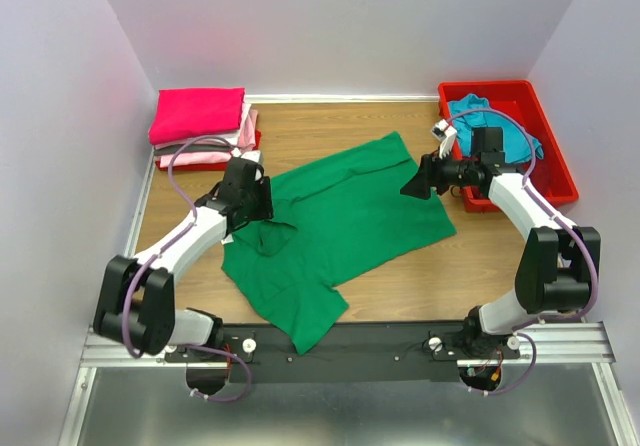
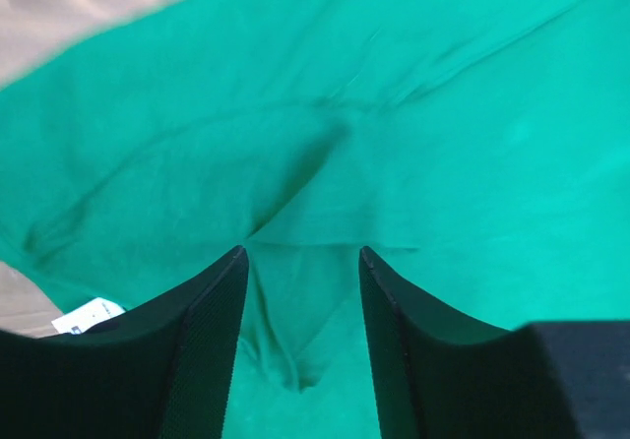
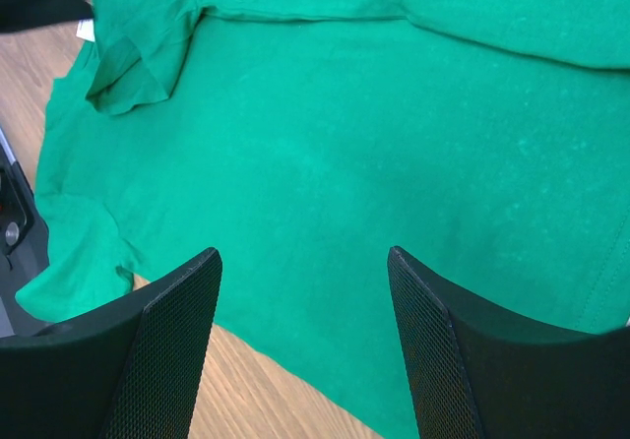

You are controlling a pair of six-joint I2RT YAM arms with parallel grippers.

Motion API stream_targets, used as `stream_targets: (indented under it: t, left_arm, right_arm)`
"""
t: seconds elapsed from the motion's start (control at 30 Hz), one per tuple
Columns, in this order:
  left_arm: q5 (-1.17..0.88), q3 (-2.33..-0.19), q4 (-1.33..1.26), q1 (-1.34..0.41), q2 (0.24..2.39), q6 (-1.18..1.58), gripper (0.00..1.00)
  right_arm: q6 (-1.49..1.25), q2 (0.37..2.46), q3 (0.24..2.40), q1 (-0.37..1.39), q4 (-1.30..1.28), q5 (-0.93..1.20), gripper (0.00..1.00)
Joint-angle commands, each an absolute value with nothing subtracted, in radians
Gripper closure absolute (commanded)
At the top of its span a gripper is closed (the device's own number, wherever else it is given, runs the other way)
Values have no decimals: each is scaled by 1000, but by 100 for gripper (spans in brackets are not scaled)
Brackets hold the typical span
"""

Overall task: Fold and stack the t-shirts
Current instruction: Fold the tshirt

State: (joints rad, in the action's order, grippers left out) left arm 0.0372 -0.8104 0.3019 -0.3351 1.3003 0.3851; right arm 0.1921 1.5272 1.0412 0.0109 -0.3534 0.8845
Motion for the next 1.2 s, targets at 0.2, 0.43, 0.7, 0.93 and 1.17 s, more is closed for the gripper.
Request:
stream_targets:
  t: [0.2, 0.43, 0.7, 0.93, 1.17]
  left_arm:
    - [35, -772, 301, -302, 1382, 400, 46]
    - [28, -762, 320, -298, 1414, 431, 55]
    - [21, -782, 324, -296, 1463, 411, 55]
    - [6, -810, 310, -290, 1542, 374, 58]
    - [-28, -824, 316, -288, 1517, 364, 65]
  right_arm:
    - [204, 1532, 1026, 5, -362, 919, 25]
    - [202, 1531, 1026, -21, -362, 922, 25]
    - [199, 1537, 1028, -25, -364, 936, 24]
    - [199, 1539, 1026, -31, -364, 939, 24]
    - [201, 1543, 1026, -34, -364, 939, 24]
